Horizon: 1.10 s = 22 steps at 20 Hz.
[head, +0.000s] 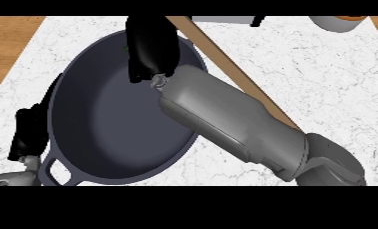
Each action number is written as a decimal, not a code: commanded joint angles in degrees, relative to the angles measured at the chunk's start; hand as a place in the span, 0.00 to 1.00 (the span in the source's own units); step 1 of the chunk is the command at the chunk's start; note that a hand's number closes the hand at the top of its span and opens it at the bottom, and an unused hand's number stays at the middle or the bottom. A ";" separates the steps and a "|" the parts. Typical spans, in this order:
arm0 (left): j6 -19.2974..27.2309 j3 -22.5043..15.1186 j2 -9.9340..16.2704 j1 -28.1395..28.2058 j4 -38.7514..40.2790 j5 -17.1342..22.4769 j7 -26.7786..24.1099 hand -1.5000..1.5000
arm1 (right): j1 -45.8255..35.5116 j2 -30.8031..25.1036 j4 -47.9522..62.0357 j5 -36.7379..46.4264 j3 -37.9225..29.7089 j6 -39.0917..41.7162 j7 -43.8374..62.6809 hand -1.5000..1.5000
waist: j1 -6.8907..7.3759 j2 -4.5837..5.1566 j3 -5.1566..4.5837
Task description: Pick the bell pepper from the tray and place it in the pot
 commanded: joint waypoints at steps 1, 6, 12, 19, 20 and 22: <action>-0.36 0.30 0.66 -2.26 0.75 -0.38 1.30 0.50 | -0.17 0.03 6.46 -7.33 -0.24 -4.31 -4.95 0.00 | 0.67 0.28 0.01; 0.88 -2.00 -1.49 -1.57 -1.86 -1.81 2.07 0.50 | -1.22 0.03 10.58 -15.57 -4.85 -7.27 -12.26 0.00 | 1.77 0.65 0.06; -1.40 -0.29 0.43 -1.77 -0.81 -0.55 2.10 0.50 | -1.21 0.03 11.92 -20.93 0.10 -14.49 -16.06 0.00 | 2.03 0.45 0.02; -0.93 0.47 0.00 -1.55 -1.29 -0.13 1.77 0.50 | 4.05 0.03 0.80 -28.73 -6.16 -31.09 -26.39 0.00 | 0.33 0.07 0.13; -0.07 -0.68 -1.20 -0.90 -2.59 -0.81 3.62 0.50 | 2.80 0.03 1.47 -30.51 -7.87 -30.41 -28.14 0.00 | 0.24 0.03 0.15; 0.39 -0.19 -1.42 -0.07 -2.95 -0.99 3.14 0.50 | 3.45 0.03 0.07 -33.67 -7.18 -30.01 -28.03 0.00 | -0.77 -0.30 0.11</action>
